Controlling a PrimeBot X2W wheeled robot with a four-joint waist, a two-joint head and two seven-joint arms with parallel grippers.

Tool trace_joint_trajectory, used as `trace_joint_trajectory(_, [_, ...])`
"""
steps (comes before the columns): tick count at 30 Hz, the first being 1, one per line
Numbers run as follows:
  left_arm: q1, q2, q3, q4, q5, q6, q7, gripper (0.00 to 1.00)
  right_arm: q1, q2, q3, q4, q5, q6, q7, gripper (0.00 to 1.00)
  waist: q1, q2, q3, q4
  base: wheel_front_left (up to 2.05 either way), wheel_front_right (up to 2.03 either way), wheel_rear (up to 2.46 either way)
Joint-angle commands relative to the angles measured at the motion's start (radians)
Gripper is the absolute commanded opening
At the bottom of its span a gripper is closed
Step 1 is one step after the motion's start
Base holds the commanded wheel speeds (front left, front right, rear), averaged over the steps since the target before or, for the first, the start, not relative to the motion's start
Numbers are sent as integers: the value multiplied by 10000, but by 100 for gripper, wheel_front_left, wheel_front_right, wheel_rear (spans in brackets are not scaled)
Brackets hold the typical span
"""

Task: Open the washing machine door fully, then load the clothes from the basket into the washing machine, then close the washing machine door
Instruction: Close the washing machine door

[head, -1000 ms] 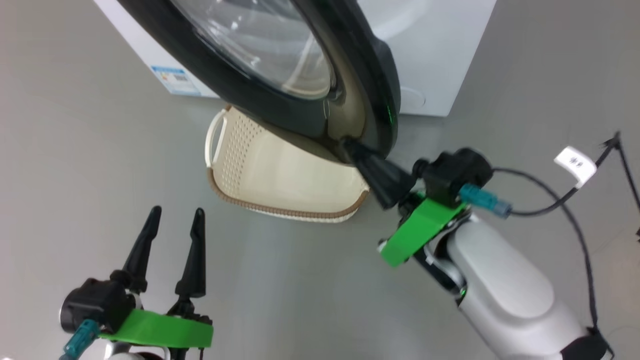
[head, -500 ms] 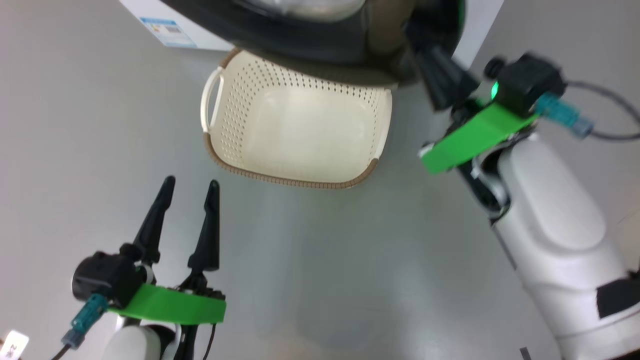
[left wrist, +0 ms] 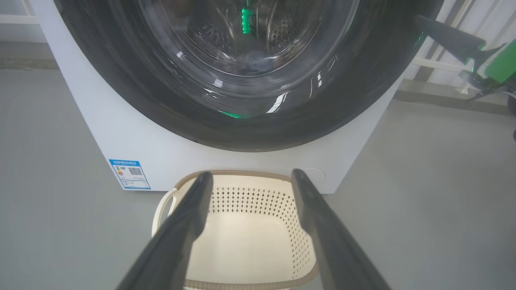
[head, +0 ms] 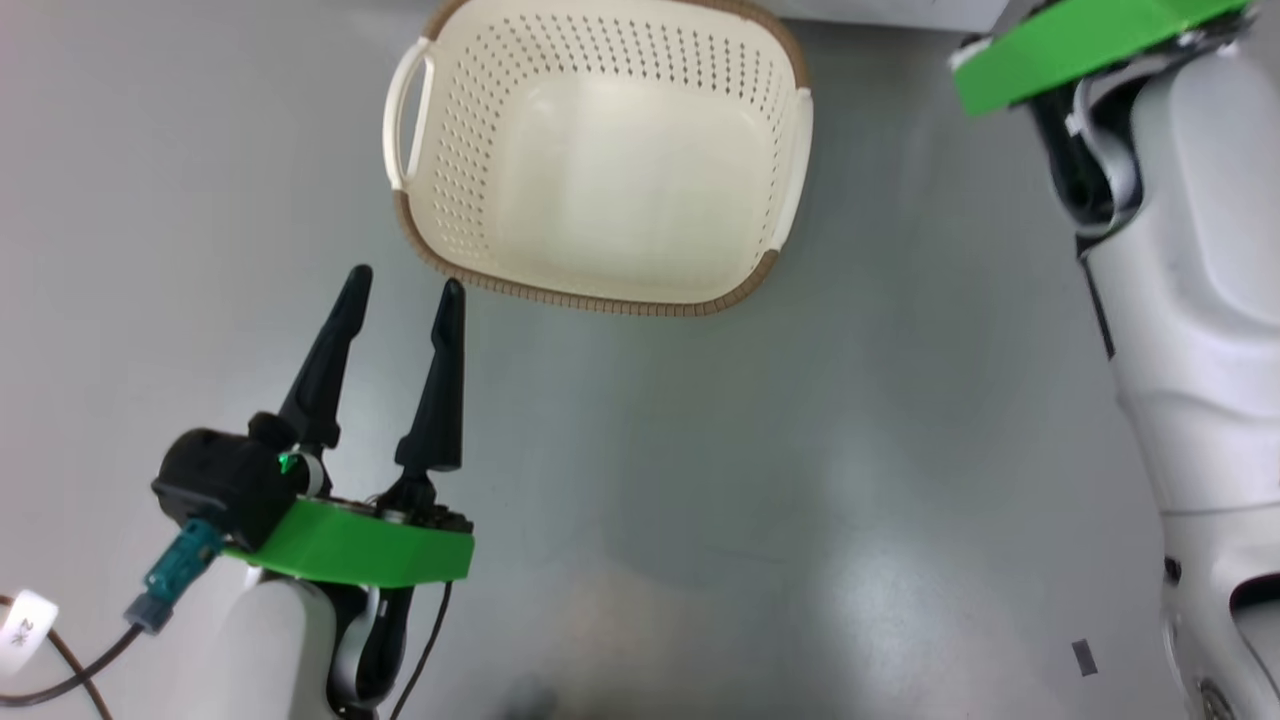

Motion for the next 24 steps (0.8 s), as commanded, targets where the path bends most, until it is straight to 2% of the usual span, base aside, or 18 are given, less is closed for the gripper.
trace_joint_trajectory(1, [-113,197,271,-161,-41,-48,-63,100,-316,406,-96,-65,-171,12,-47,0,0,-1,280,66,0,0,0])
trace_joint_trajectory(24, [-257,197,-59,-2,-9,-94,-63,100,-1362,699,-1387,1084,-1024,12,-47,0,0,-1,154,197,0,0,0])
